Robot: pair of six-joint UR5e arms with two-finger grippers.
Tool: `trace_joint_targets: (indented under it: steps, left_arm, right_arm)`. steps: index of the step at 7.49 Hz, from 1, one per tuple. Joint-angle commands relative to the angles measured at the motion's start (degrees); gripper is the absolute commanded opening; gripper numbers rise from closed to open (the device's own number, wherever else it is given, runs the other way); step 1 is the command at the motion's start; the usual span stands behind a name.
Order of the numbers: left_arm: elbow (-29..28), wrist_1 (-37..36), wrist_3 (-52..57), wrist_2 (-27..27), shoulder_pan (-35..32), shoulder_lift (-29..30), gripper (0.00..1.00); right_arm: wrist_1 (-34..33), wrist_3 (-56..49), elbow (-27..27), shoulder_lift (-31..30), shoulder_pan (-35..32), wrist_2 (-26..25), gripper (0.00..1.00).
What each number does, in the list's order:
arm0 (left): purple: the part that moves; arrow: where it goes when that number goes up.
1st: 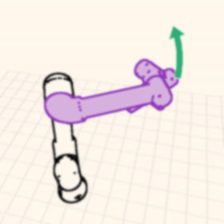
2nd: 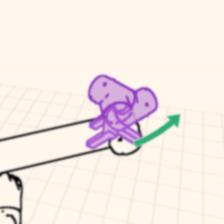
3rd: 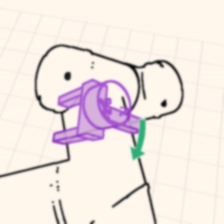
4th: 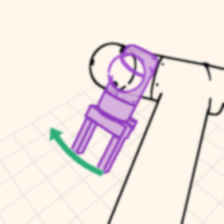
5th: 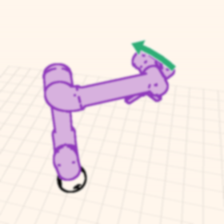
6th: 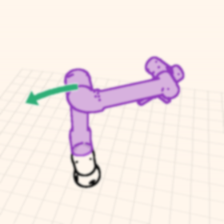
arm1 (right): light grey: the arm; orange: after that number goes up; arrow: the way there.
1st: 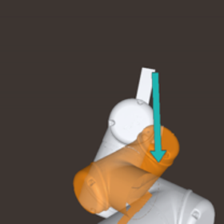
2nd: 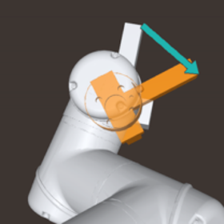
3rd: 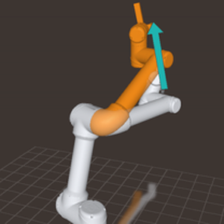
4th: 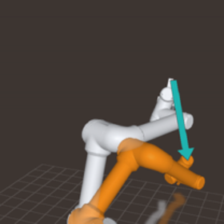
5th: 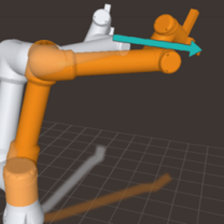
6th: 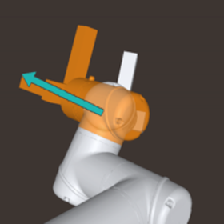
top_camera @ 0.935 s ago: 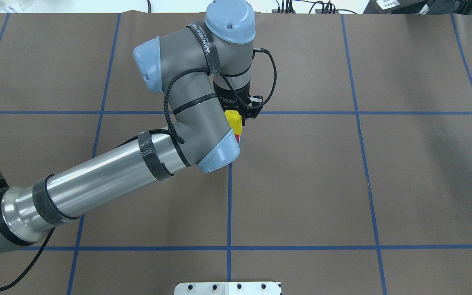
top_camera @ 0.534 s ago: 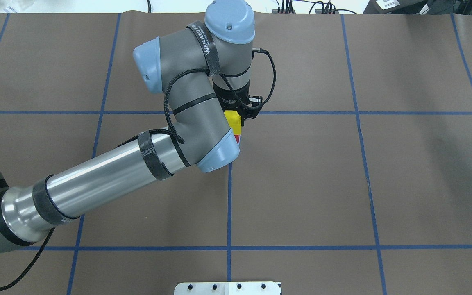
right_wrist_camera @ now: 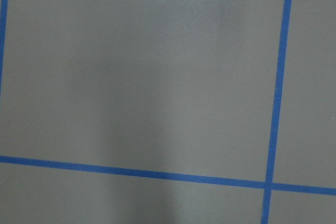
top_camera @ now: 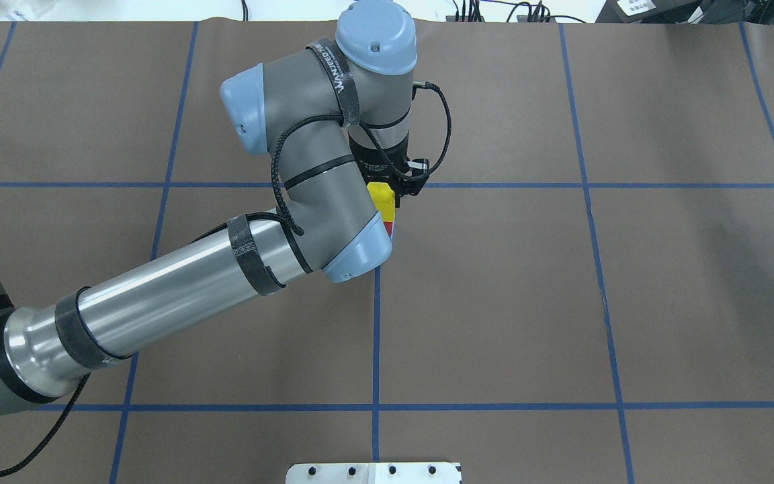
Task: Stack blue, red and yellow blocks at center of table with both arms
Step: 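Lower the yellow cube onto the red cube with the left gripper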
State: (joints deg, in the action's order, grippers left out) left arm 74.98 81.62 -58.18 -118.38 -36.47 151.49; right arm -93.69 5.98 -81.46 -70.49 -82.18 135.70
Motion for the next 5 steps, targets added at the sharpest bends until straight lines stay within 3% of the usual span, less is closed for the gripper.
trace_joint_targets:
  steps: [1,2,3,4,5]
  left_arm:
    - [-0.3,0.0,0.0,0.0,0.0,0.0,0.00]
    - [-0.3,0.0,-0.3,0.0,0.0,0.0,0.22]
    - [-0.3,0.0,-0.5,0.1,0.0,-0.1,0.67]
    - [-0.2,0.2,-0.5,0.1,0.0,-0.1,0.99]
    - [-0.1,0.7,-0.4,0.1,0.0,-0.1,1.00]
  right_arm:
    - [0.0,0.0,0.0,0.0,0.0,0.0,0.99]
    - [0.0,0.0,0.1,-0.1,0.0,0.0,0.99]
    - [0.0,-0.1,0.1,0.0,0.0,-0.1,0.99]
    - [0.0,-0.1,0.1,0.0,0.0,0.0,0.99]
    - [0.0,-0.1,0.1,0.0,0.0,0.0,0.99]
